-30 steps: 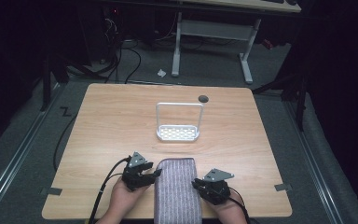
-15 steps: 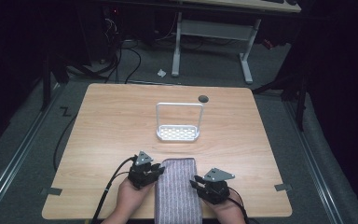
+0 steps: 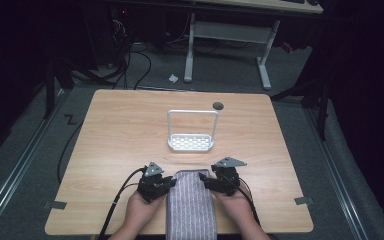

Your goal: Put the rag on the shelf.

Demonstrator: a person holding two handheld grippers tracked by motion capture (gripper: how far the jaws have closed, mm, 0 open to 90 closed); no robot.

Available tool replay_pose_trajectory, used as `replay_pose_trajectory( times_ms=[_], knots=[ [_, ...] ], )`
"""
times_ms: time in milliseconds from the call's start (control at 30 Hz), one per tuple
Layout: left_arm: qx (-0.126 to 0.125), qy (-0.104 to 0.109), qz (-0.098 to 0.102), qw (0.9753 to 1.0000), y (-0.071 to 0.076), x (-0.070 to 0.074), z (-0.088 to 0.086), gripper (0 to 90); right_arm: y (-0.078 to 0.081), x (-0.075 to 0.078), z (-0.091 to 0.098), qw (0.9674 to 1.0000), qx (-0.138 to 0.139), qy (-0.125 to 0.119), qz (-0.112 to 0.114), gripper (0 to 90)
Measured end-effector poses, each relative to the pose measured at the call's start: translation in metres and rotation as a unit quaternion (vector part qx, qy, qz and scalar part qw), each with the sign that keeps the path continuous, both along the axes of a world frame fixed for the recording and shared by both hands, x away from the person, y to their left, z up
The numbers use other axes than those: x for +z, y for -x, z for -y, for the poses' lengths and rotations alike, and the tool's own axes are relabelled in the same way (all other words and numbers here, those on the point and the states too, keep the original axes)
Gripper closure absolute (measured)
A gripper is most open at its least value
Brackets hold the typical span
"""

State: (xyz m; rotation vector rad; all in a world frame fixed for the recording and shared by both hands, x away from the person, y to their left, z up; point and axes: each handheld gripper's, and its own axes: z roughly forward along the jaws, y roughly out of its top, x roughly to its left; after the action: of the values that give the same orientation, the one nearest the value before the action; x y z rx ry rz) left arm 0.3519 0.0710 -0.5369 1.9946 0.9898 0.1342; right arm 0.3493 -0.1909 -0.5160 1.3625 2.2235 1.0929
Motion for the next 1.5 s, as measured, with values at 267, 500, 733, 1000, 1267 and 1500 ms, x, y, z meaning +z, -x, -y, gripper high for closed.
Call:
replay_pose_trajectory(
  times_ms=[267,500,733,1000,1267,1500],
  knots=[
    [-0.003,0.002,-0.001,1.0,0.0,0.0,0.0,76.9,0.005,-0.013,-0.005,0.9998,0.0,0.013,-0.017,36.4],
    [-0.003,0.002,-0.001,1.0,0.001,0.0,0.0,76.6,0.011,-0.015,-0.008,0.9997,0.013,0.022,0.002,45.9],
    [0.001,0.0,0.002,1.0,0.003,0.0,-0.001,76.4,0.011,-0.015,-0.008,0.9998,0.014,0.015,0.001,68.9],
    [0.008,0.014,0.035,0.9993,0.008,0.003,-0.005,79.9,0.021,-0.008,-0.015,0.9989,0.025,0.007,0.039,83.9],
    [0.022,0.051,0.086,0.9947,0.017,0.025,-0.009,79.8,0.034,0.01,-0.021,0.9935,0.019,0.008,0.112,83.7],
    [0.023,0.048,0.107,0.9928,0.016,0.037,-0.004,79.7,0.029,0.025,-0.017,0.9902,0.005,0.006,0.139,83.6]
  ],
)
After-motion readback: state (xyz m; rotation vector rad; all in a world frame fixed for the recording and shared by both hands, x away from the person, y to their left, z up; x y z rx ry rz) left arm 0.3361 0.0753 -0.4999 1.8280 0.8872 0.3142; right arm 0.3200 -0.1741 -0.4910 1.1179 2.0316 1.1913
